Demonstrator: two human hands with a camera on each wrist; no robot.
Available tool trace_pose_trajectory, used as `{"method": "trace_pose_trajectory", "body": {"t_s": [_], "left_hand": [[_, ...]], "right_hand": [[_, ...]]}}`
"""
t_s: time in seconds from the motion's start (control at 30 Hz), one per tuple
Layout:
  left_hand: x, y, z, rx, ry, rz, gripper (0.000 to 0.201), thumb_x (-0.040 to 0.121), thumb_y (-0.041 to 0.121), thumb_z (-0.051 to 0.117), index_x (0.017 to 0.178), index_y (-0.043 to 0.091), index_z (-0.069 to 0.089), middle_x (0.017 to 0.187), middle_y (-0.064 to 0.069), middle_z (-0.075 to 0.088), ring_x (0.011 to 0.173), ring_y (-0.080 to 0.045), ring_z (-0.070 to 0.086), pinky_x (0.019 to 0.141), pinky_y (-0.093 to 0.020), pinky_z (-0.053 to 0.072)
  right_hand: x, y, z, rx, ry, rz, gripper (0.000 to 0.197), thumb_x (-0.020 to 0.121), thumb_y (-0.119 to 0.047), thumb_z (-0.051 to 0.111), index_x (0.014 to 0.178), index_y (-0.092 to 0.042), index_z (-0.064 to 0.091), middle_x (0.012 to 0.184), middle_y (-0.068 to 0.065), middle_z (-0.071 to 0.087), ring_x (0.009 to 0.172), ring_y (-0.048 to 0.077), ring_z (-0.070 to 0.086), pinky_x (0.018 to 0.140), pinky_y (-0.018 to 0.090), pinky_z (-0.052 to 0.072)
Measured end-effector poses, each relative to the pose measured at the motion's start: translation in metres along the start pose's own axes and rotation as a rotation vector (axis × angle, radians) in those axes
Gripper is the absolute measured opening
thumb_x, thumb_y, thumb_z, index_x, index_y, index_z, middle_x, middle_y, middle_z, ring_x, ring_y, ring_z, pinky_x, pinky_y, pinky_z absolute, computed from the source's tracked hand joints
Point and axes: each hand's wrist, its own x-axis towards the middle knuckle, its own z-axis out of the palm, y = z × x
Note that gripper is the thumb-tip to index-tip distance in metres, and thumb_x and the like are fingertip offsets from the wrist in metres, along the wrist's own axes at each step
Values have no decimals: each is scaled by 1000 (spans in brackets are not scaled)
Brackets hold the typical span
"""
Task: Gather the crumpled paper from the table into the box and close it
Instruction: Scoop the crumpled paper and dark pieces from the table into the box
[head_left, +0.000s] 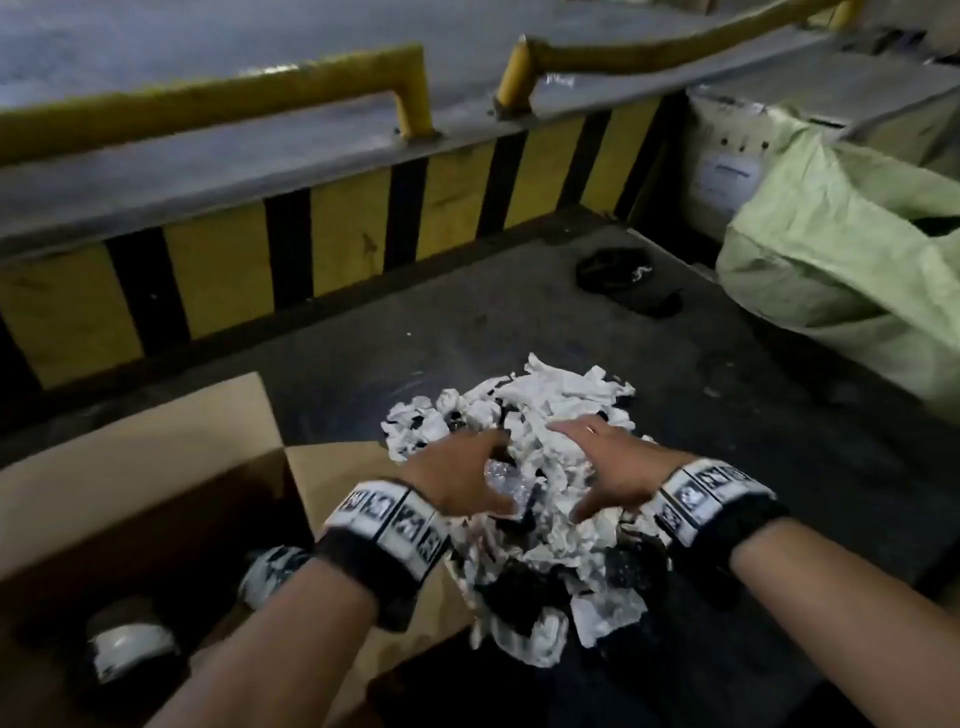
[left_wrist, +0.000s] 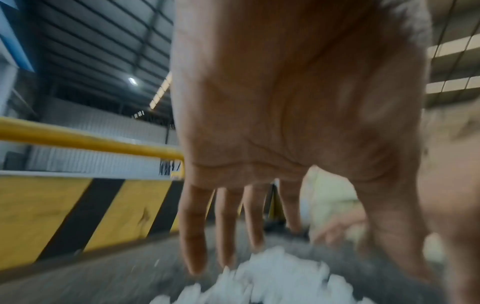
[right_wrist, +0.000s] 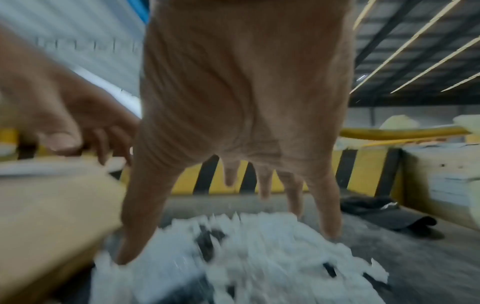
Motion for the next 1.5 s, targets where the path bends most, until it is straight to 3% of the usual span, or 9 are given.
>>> {"method": "trace_pose_trajectory", "body": {"t_s": [0.1,0.17,0.33,0.47,0.57,0.73,1.07,1.33,1.5], "left_hand": [[58,-2,16,42,-50,-156,134,40,66,84,149,42,11,155,-11,27,130,-41,48,103,-53,46],[92,-7,33,116,-118,-239,155,20,72,79,148,49,-5,163,-12,4,134,-51,40,100,-65,43],[154,-27,81,129,-321,-349,154,48,49,93,149,44,-23,151,-23,-41,135,-52,41,94,-58,51],[170,-25,94,100,-288,-354,113,78,18,76,158,31,-4,158,-30,-18,128,-54,47,99,-52,49],[183,-29,101,96,-186,-365,87,82,18,72,151,21,20,153,-31,13,124,-57,45,100,-57,46],[186,-29,95,90,-159,-282,64,86,11,68,142,15,37,146,-26,29,123,-53,48,100,-55,47],[111,7,8,-41,181,-116,69,66,20,87,126,19,54,117,-14,56,107,-36,61,91,-41,50],[-8,13,-59,-95,432,-33,73,69,25,85,133,21,51,120,-13,52,111,-35,56,95,-41,48],[-100,-25,-90,-59,589,-68,69,68,26,85,128,23,52,106,-3,47,109,-32,54,89,-39,45]], "right_hand": [[45,13,10,-61,-127,55,148,41,-38,98,143,-61,-6,163,1,-24,150,43,-7,111,62,32],[76,21,26,-102,-189,67,156,38,-34,100,141,-63,-13,158,0,-36,149,48,1,107,61,39],[132,47,69,-128,-200,107,161,43,-14,100,132,-67,-23,160,5,-32,145,49,21,104,59,43],[150,52,79,-98,-170,120,133,61,-1,88,147,-51,0,163,13,-12,144,52,14,103,58,44],[156,52,83,-77,-74,102,101,71,-6,80,144,-39,20,154,19,11,135,53,28,98,56,48],[151,44,74,72,17,81,72,78,-6,70,138,-34,41,127,17,41,106,44,59,92,45,52],[69,3,-21,221,218,82,43,75,-29,75,113,-31,55,105,4,45,95,31,59,86,38,50],[-14,-83,-79,174,411,-27,33,75,-21,68,105,-25,56,103,5,46,95,30,54,79,34,45],[-32,-171,-83,150,485,-186,45,56,-30,65,100,-27,54,105,7,57,93,31,58,79,40,52]]}}
